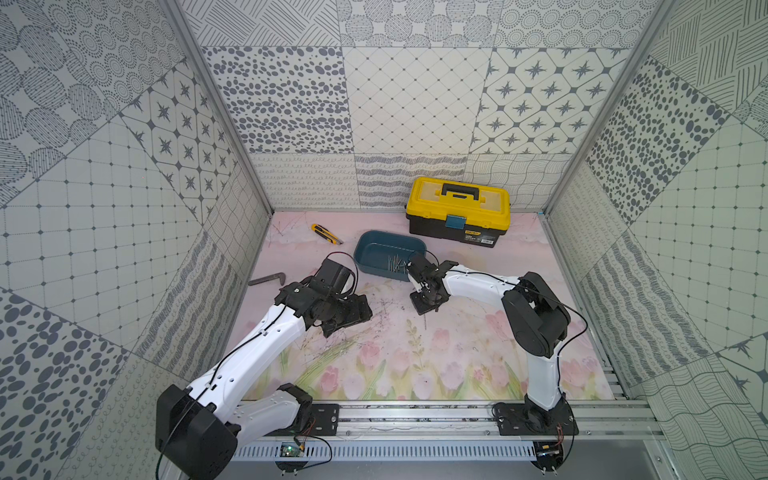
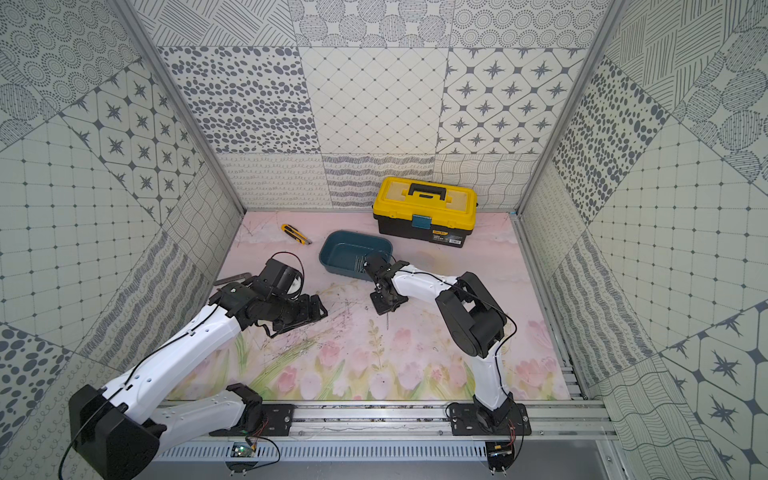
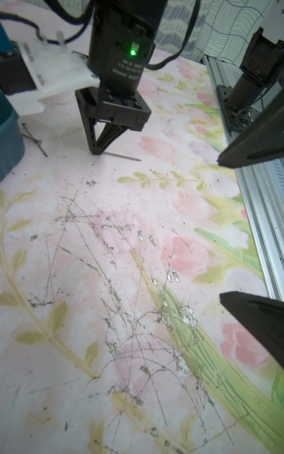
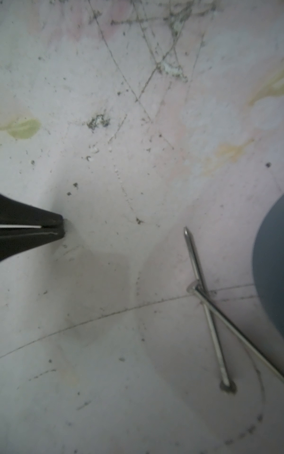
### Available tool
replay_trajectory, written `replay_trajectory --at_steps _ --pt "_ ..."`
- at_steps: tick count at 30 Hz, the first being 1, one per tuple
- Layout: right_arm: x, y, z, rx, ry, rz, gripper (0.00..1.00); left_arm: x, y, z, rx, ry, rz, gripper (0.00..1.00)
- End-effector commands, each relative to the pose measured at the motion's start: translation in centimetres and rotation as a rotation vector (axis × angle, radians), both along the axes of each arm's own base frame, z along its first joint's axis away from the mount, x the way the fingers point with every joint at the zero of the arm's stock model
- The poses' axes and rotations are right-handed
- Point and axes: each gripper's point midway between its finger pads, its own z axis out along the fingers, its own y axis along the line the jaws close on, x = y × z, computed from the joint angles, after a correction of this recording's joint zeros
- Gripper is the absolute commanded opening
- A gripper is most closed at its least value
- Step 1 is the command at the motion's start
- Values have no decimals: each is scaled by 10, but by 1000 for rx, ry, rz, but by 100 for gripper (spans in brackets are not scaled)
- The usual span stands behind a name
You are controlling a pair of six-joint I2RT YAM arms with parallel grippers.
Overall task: Put the nails on the desktop into the storage box
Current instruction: Pick up the nail from the center of the board.
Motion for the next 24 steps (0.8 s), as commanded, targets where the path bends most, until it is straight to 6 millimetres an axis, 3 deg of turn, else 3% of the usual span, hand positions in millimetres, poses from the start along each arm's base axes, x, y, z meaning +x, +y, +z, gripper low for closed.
replay_trajectory --at_steps 1,6,12,18,21,24 --pt "-9 -9 -8 -29 21 1 0 -4 2 -4 7 18 -19 84" --pt "-2 5 46 130 19 -64 0 8 -21 5 -111 -34 -56 84" --pt "-10 20 113 440 192 -136 0 18 -73 45 -266 -287 -312 85" --pt "-32 33 151 681 428 -188 0 15 -97 72 -136 -617 -676 89" --pt "-35 35 174 738 433 -207 0 29 -94 96 -82 -734 -678 99" --pt "-34 33 187 740 397 -213 0 34 -106 121 -136 -778 -686 100"
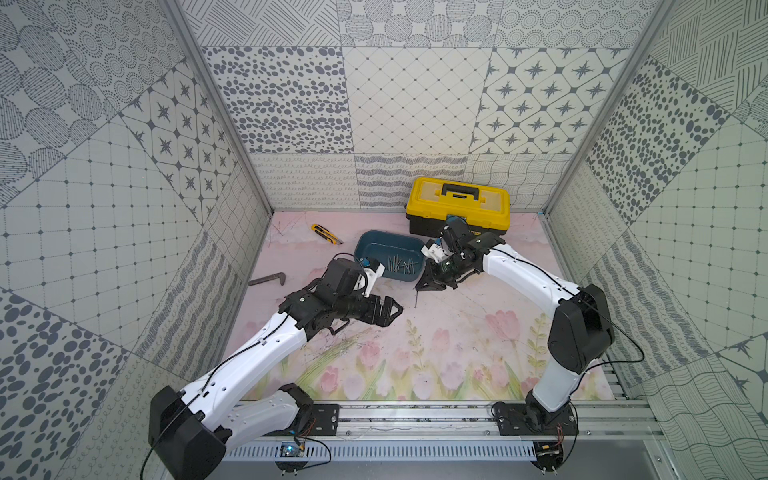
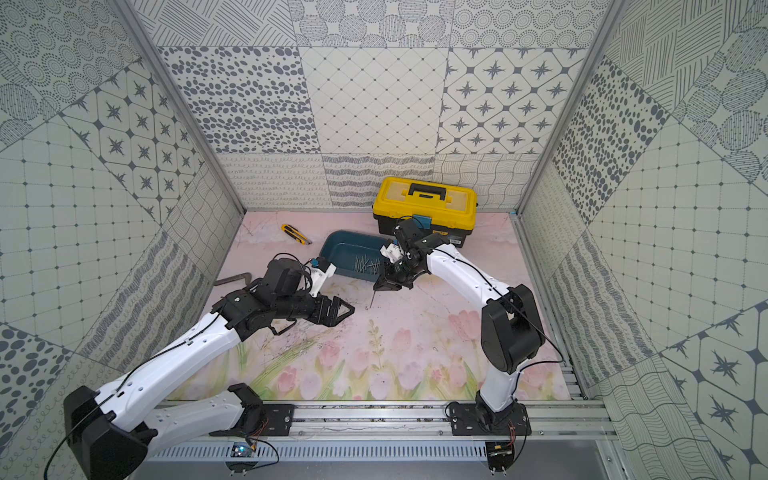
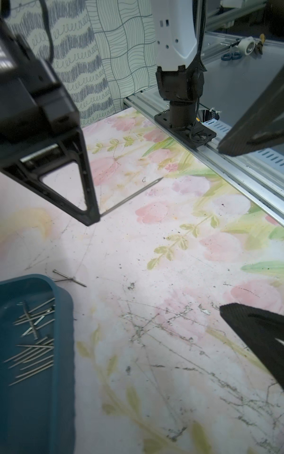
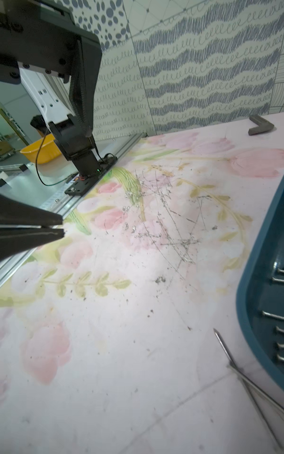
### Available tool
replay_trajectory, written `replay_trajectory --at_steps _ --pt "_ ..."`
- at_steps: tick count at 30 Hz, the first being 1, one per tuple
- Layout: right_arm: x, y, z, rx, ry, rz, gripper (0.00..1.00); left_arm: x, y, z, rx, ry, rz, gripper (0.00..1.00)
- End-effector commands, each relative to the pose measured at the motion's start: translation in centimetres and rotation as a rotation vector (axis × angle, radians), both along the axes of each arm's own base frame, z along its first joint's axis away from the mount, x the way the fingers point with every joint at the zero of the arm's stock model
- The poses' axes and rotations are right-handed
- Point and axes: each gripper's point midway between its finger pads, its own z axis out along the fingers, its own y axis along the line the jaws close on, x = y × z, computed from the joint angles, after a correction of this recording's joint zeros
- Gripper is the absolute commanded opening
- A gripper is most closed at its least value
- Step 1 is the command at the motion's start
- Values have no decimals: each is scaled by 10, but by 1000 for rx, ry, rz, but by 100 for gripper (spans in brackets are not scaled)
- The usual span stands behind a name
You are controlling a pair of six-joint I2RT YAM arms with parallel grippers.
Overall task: Put the nails on the desktop into the storage box
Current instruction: Pick up the nail from the center of the board.
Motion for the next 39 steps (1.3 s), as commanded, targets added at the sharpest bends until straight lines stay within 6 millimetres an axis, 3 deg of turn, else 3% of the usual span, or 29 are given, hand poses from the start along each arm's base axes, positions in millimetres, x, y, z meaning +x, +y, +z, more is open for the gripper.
replay_trajectory --at_steps 1,4,11,18,27,32,39 --pt "-6 4 39 64 -36 -9 0 21 -27 61 -65 -298 -152 100" --pt "3 -6 47 10 -128 -35 0 23 -47 64 -117 -188 -214 96" --pt "13 -10 76 -15 -251 -62 0 16 -78 45 -171 94 -328 85" --pt "18 -17 78 -59 -292 -78 0 11 -94 48 -281 236 -395 77" --pt "26 -20 92 -86 -361 -77 0 11 -101 29 -270 349 -412 53" --pt "26 -18 100 -91 -392 -72 0 26 -102 28 -282 358 -388 36" --pt "20 -11 98 -105 -420 -25 0 42 -102 34 -325 374 -380 21"
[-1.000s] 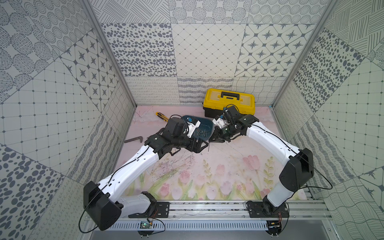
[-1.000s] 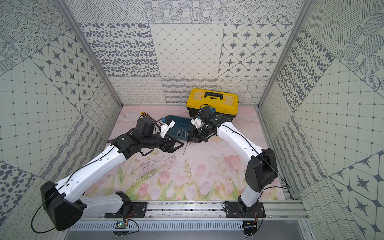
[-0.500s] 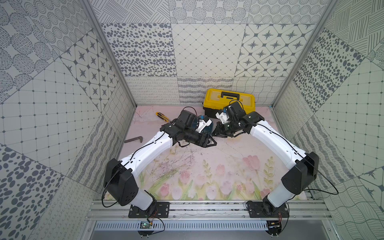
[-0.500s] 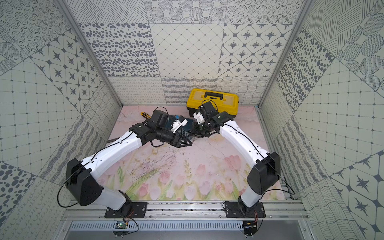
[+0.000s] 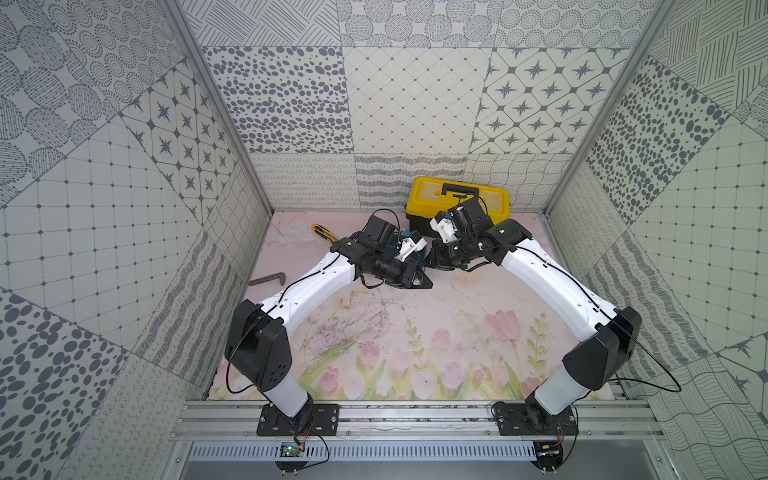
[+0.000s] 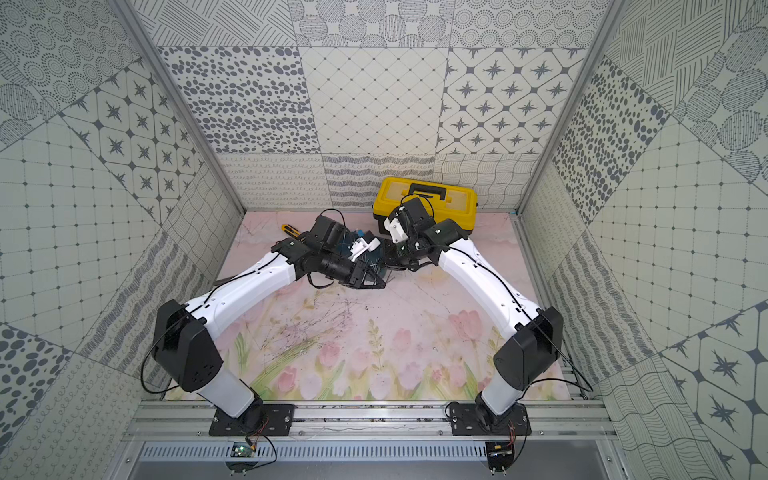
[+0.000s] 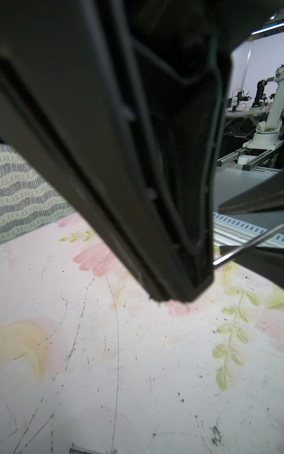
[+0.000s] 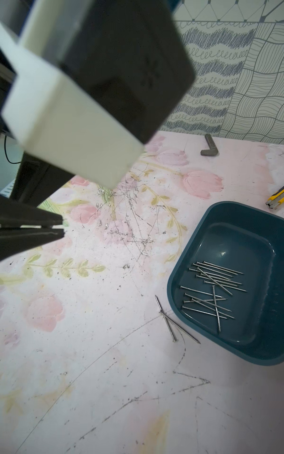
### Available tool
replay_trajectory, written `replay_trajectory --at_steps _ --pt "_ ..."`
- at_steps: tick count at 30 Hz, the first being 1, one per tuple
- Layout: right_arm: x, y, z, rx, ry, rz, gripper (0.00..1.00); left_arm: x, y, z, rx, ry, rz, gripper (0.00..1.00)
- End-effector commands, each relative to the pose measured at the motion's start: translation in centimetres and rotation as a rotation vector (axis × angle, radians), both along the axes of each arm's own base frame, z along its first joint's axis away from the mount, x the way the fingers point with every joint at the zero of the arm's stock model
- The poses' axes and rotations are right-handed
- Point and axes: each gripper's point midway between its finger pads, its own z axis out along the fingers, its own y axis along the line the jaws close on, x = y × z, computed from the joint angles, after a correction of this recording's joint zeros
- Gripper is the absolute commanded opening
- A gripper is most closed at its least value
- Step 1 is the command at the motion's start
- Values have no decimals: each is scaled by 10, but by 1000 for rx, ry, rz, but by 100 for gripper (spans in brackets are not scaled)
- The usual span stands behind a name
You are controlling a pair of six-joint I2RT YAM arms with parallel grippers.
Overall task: Put the nails on the desktop into the storage box
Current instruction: Pick up the nail from the center of the board.
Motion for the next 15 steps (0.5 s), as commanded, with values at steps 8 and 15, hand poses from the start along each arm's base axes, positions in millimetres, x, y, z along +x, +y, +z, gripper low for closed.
replay_trajectory --at_steps 8,15 --pt "9 -1 15 -56 -138 35 7 5 -2 3 -69 75 -53 0" --pt "28 -12 33 -83 -215 -31 52 41 21 -13 -26 105 80 0"
